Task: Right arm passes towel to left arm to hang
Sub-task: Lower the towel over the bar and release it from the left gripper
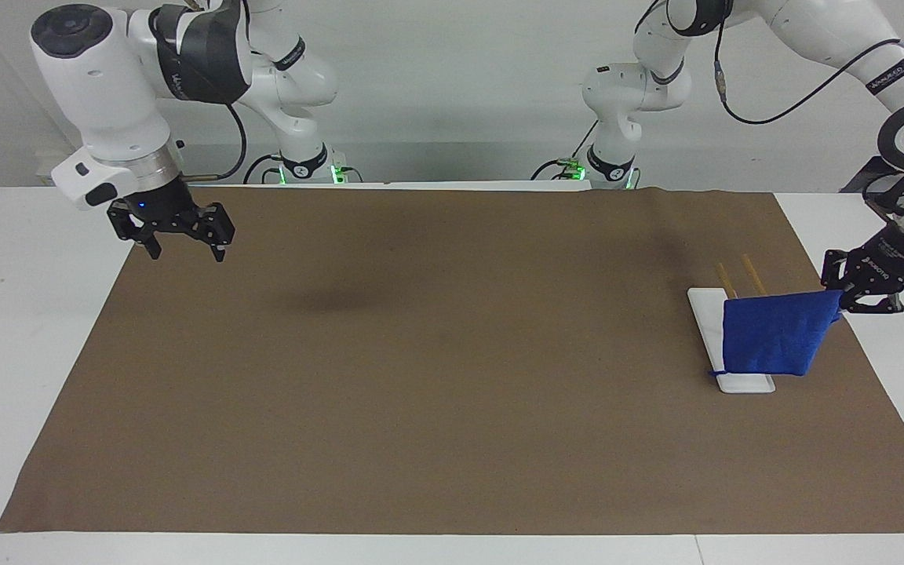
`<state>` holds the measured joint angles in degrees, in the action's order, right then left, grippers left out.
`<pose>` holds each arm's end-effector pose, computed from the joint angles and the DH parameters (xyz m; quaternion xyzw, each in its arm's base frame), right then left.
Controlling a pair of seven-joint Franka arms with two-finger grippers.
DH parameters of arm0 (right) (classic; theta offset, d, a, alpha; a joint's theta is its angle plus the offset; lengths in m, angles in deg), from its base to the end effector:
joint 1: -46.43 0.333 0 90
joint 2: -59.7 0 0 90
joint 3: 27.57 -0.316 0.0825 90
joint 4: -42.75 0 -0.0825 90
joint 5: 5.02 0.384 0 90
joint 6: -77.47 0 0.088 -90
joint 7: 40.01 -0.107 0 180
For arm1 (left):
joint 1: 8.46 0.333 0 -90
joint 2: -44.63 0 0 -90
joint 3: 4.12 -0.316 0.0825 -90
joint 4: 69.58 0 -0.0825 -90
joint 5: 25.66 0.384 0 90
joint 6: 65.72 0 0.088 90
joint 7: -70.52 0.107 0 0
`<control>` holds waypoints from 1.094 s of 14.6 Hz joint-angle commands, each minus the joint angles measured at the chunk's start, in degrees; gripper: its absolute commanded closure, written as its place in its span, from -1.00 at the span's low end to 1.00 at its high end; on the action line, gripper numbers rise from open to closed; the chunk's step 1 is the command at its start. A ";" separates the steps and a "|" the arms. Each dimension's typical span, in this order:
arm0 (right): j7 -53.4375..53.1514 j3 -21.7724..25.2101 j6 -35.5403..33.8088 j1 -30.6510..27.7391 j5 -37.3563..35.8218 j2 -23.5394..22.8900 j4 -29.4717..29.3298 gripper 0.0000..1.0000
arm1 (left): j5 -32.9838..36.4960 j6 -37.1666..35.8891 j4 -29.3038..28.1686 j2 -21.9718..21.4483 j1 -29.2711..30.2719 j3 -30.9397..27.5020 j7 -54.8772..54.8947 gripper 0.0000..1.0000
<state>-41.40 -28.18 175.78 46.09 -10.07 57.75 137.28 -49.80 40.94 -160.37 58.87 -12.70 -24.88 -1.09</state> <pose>0.5755 -0.0056 0.5809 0.9989 -0.0041 0.0166 0.0433 0.6283 0.1305 0.5077 0.6739 0.7212 -0.0530 0.1515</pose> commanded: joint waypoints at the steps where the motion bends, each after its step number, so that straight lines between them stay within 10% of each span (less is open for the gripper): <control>1: 0.60 -0.27 0.39 -0.44 0.04 0.63 0.92 -1.00 | 0.14 4.41 -4.21 -1.41 -0.33 -1.47 7.25 1.00; 16: 0.60 -0.36 0.39 -0.53 0.04 0.63 0.92 -1.00 | 0.15 12.25 -3.52 -0.79 -0.51 -1.83 30.30 1.00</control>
<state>-41.40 -28.18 175.78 46.05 -10.07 57.75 137.29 -49.77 52.50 -163.40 58.75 -12.70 -26.15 27.69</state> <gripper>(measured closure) 0.000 0.982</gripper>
